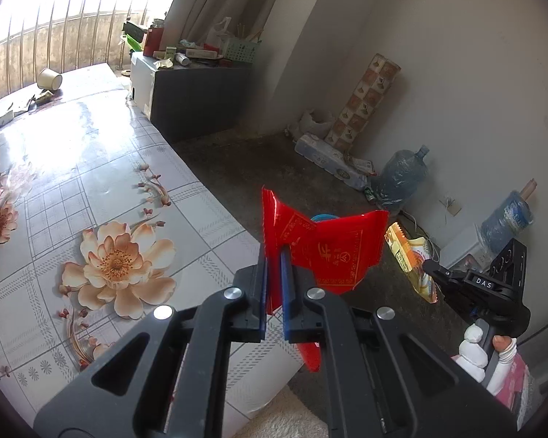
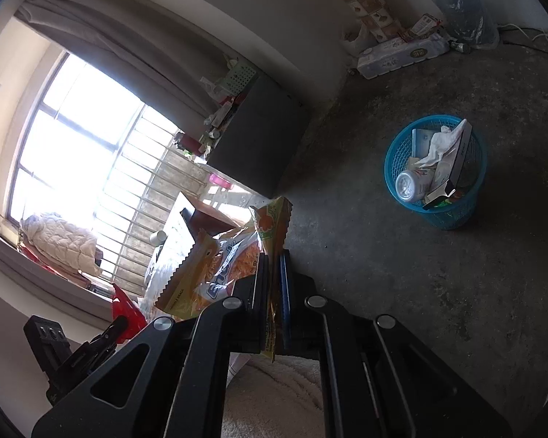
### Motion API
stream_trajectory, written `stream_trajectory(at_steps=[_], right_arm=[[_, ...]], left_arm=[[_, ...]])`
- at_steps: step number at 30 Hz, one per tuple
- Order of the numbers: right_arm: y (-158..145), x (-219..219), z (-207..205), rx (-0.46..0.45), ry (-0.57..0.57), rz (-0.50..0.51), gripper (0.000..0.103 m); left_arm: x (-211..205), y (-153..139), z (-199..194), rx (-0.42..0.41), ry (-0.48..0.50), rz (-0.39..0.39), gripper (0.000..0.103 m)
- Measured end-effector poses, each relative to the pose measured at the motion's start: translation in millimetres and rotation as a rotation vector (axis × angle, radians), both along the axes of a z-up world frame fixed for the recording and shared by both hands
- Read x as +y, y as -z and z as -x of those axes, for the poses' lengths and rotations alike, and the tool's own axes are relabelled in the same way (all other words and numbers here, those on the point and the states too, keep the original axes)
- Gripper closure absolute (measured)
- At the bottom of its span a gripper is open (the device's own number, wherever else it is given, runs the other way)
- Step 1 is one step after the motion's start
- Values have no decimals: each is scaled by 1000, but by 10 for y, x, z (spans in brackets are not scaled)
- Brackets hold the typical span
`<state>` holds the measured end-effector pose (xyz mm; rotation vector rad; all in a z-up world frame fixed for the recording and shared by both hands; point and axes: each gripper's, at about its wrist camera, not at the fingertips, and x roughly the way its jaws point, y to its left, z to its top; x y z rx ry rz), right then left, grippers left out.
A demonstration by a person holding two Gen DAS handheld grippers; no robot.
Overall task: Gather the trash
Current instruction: 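Lift the red packet and Enaak bag and carry both over the wastebasket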
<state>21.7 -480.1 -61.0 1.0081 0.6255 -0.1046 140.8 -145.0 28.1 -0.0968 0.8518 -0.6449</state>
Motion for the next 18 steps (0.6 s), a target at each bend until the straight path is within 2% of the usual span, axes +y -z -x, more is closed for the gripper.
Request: stream_trajectory(at_steps=[6, 10, 13, 18], right_arm=[[214, -490, 321, 23, 137, -30, 96], [338, -834, 394, 31, 209, -56, 96], [401, -1107, 355, 44, 257, -46, 96], [568, -1515, 119, 82, 316, -14, 96]], left_arm=[[-781, 109, -184, 30, 121, -39, 99], [-1352, 242, -354, 57, 201, -85, 99], [-1768, 412, -492, 85, 252, -126, 99], [-2426, 858, -815, 202, 303, -183, 99]])
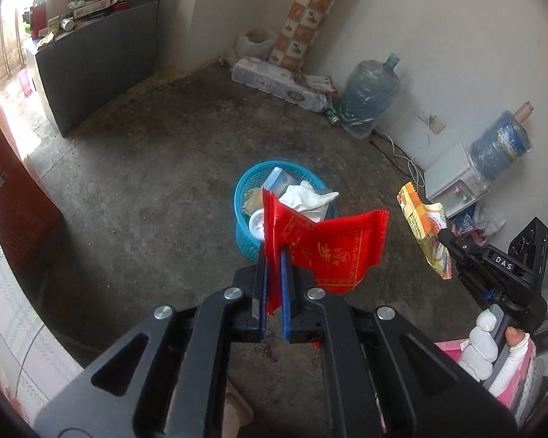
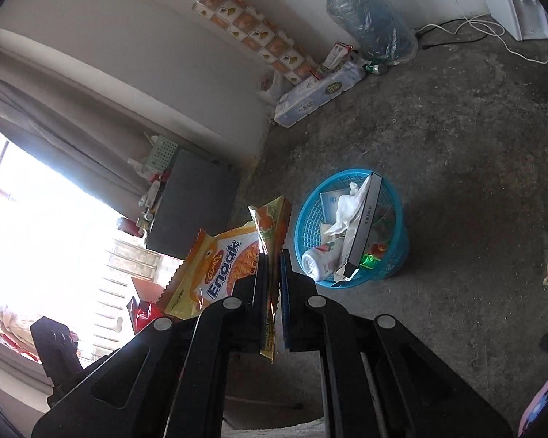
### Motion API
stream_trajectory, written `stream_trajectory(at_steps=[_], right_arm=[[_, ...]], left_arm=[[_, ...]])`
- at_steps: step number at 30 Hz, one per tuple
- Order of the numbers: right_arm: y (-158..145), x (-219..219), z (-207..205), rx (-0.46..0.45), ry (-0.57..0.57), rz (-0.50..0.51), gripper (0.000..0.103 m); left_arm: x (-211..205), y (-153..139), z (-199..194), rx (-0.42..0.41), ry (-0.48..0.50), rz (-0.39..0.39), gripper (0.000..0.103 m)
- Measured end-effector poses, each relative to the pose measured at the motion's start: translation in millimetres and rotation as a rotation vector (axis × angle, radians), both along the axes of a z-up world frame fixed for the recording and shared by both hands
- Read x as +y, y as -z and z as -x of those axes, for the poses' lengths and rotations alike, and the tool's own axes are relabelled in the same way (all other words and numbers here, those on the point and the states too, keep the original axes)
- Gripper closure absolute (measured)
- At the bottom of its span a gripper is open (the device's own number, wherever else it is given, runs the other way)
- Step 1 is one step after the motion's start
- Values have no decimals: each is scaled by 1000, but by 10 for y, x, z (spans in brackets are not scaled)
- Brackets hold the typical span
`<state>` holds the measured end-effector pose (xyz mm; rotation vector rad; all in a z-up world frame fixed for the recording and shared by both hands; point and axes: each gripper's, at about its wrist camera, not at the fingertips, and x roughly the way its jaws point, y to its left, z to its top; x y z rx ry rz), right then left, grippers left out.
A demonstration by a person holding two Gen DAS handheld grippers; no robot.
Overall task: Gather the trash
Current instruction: 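Lift the red packet and Enaak bag and carry both over the wastebasket, then open both grippers to drop the packet and snack bag into the wastebasket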
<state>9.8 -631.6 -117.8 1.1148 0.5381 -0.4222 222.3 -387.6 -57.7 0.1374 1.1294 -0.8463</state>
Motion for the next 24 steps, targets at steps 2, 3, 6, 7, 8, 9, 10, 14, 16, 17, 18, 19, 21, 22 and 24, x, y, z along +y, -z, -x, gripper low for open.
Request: stream_trajectory(at_steps=[2, 3, 6, 7, 8, 9, 10, 14, 16, 17, 18, 19, 21, 22, 24], right_arm=[[110, -132, -149, 26, 5, -2, 96], [167, -199, -247, 40, 2, -4, 96], [384, -384, -537, 83, -1, -9, 96], [454, -440, -625, 96, -3, -16, 96], [529, -501, -721, 107, -7, -23, 96], [601, -562, -816, 120, -7, -27, 96], [668, -615, -911, 138, -10, -27, 96], [940, -798, -1243, 194, -18, -32, 96], [1083, -875, -1397, 224, -22, -29, 94], [1162, -912, -1473, 243, -24, -29, 93], [1251, -943, -1544, 263, -26, -30, 91], [1344, -959, -1609, 289, -37, -34, 89], [1533, -992, -1702, 349, -48, -52, 87], [1604, -995, -1721, 373, -50, -62, 87], [1681, -988, -1700, 385, -49, -71, 87]], left_arm=[[-275, 220, -148, 46, 13, -36, 99], [-418, 326, -204, 64, 22, -55, 99], [-844, 636, -320, 106, 63, -102, 98], [-986, 742, -347, 117, 73, -120, 98], [-1126, 860, -388, 123, 77, -138, 98], [-1246, 962, -419, 130, 85, -151, 98], [-1351, 1066, -452, 137, 90, -162, 98], [-1677, 1429, -573, 152, 90, -203, 97], [-1796, 1608, -628, 167, 93, -221, 97], [-1846, 1710, -662, 180, 92, -237, 92], [-1883, 1819, -701, 211, 91, -251, 89], [-1894, 1911, -731, 238, 77, -263, 82], [-1892, 2029, -791, 268, 41, -275, 76], [-1867, 2049, -808, 278, 28, -265, 75], [-1831, 2041, -829, 288, 16, -248, 67]])
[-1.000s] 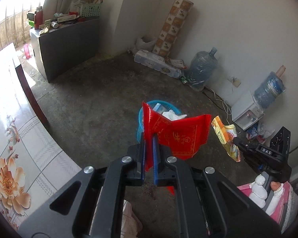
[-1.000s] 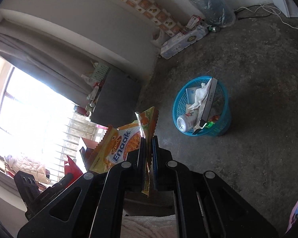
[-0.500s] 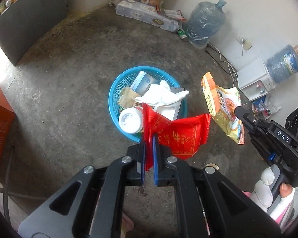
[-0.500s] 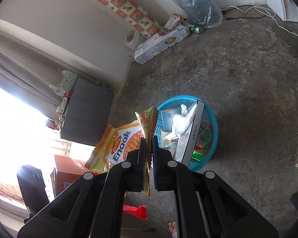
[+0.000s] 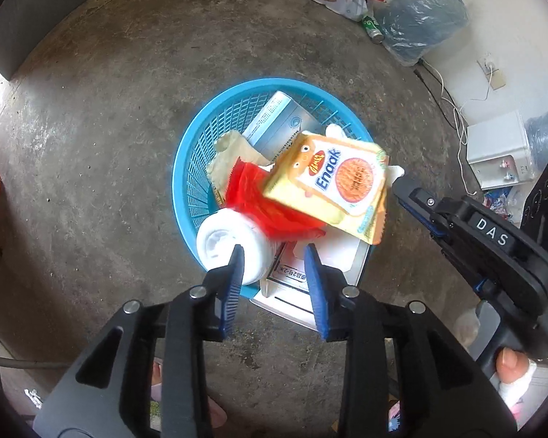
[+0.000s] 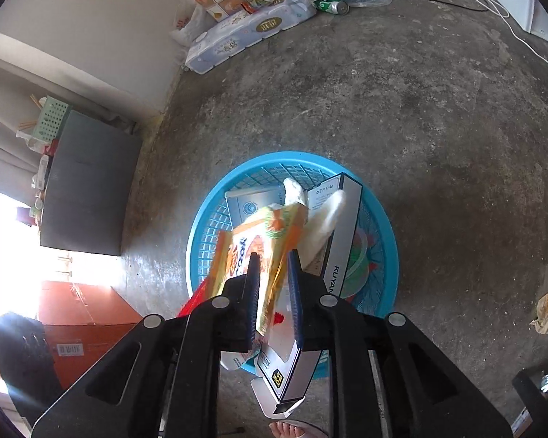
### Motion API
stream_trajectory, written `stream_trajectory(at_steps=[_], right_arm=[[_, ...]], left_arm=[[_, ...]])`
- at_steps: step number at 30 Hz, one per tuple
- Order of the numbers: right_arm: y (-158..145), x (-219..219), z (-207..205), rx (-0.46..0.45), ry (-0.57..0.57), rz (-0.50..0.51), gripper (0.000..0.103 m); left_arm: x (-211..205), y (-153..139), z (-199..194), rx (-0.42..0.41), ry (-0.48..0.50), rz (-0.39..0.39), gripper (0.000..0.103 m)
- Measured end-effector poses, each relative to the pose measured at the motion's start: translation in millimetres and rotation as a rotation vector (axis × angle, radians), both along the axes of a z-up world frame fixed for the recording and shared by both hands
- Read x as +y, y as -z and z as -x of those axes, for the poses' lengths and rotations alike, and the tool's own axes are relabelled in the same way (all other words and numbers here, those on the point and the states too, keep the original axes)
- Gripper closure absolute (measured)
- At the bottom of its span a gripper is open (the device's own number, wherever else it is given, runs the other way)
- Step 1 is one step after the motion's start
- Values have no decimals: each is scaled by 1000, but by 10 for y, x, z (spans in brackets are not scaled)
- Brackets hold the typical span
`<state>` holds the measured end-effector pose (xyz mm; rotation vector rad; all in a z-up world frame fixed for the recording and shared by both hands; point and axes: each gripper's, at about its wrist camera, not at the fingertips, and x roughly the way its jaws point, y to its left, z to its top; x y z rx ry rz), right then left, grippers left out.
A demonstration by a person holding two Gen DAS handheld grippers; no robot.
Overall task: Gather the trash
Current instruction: 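Open both grippers to drop the packet and snack bag into the wastebasket, then move both open grippers back over the table toward the pink scrubber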
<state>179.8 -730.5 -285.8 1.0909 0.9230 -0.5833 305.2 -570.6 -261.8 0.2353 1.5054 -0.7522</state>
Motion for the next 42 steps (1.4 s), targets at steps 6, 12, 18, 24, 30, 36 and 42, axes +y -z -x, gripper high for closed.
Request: stream_trajectory(at_steps=[6, 12, 18, 24, 30, 36, 42], right_arm=[[-110, 50, 262, -25, 28, 28, 67], [-523, 208, 700, -105, 29, 43, 66], [-1064, 582, 1269, -216, 13, 46, 51], [-1374, 1091, 1612, -257, -68, 23, 45], [-1672, 1526, 1533, -264, -178, 16, 44], [-2191, 2170, 1194, -329, -348, 79, 40], [-2680, 3062, 720, -369, -606, 168, 36]], left_arm=[[103, -364, 48, -31, 23, 71, 61], [522, -1033, 88, -53, 7, 177, 55], [1327, -1781, 257, -141, -18, 247, 50], [2444, -2408, 612, -262, -76, 323, 46], [3709, -2701, 923, -378, -239, 336, 43], [5055, -2760, 1161, -426, -506, 358, 42], [6350, -2726, 1385, -478, -826, 367, 41]])
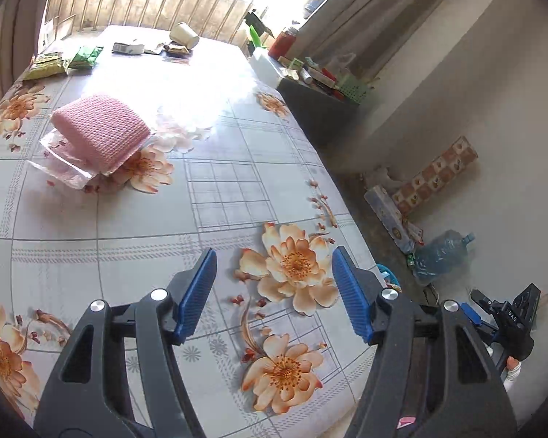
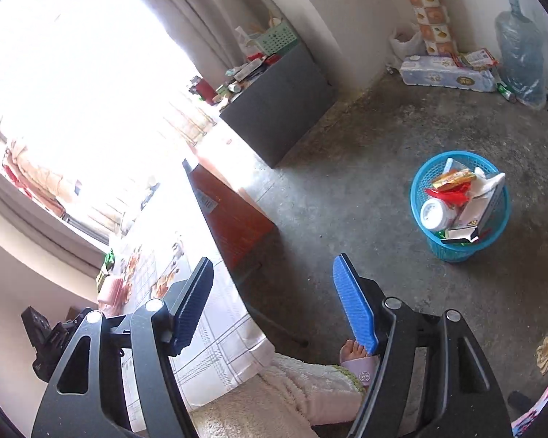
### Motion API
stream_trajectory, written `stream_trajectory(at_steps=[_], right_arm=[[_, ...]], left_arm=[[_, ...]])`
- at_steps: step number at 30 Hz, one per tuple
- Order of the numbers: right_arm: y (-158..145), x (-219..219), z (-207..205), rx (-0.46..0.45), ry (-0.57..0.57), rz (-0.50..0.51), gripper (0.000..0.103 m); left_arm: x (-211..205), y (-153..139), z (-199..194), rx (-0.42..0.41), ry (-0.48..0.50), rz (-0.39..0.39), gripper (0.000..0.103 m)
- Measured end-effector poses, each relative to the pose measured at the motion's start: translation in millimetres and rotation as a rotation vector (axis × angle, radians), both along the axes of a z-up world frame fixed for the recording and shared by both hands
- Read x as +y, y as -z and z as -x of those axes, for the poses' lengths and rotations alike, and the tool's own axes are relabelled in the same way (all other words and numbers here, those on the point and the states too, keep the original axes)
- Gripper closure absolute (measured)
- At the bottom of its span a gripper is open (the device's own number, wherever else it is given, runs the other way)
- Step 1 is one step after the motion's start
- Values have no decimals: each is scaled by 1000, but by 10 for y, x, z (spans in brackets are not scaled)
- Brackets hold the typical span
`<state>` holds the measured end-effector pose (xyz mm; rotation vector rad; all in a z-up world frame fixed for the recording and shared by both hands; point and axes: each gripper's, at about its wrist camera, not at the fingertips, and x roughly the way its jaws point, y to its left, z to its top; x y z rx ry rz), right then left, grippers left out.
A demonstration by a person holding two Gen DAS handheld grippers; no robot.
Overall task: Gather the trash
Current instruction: 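Move both open grippers back over the table toward the pink scrubber, then grasp the clear plastic bag with the left gripper while the right gripper grasps the pink scrubber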
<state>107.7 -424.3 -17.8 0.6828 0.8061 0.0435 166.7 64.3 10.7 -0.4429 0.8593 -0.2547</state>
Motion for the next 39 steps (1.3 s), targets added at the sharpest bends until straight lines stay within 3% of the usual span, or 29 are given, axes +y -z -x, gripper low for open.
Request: stream_trajectory(at_steps=[7, 12, 18, 24, 32, 37, 39], right_arm=[[-467, 1264, -566, -50, -304, 137, 29], [-696, 2243, -950, -108, -520, 246, 20], [-827, 3496, -1492, -161, -783, 322, 13], [-619, 4392, -1990, -145, -932, 438, 13], [-181, 4897, -2525, -22, -1009, 411, 13], [-66, 5179, -2636, 2, -1072, 416, 13], [-36, 5247, -2627, 8, -1096, 416, 13]], left_arm=[[1115, 163, 71, 20, -289, 120, 37], [1470, 376, -85, 56, -383, 224, 37], [1701, 541, -342, 72, -443, 273, 39], [1688, 556, -545, 56, -446, 107, 43], [1709, 687, -665, 67, -410, 58, 66], [1732, 741, -709, 56, -389, 44, 83], [1757, 761, -687, 51, -388, 51, 86]])
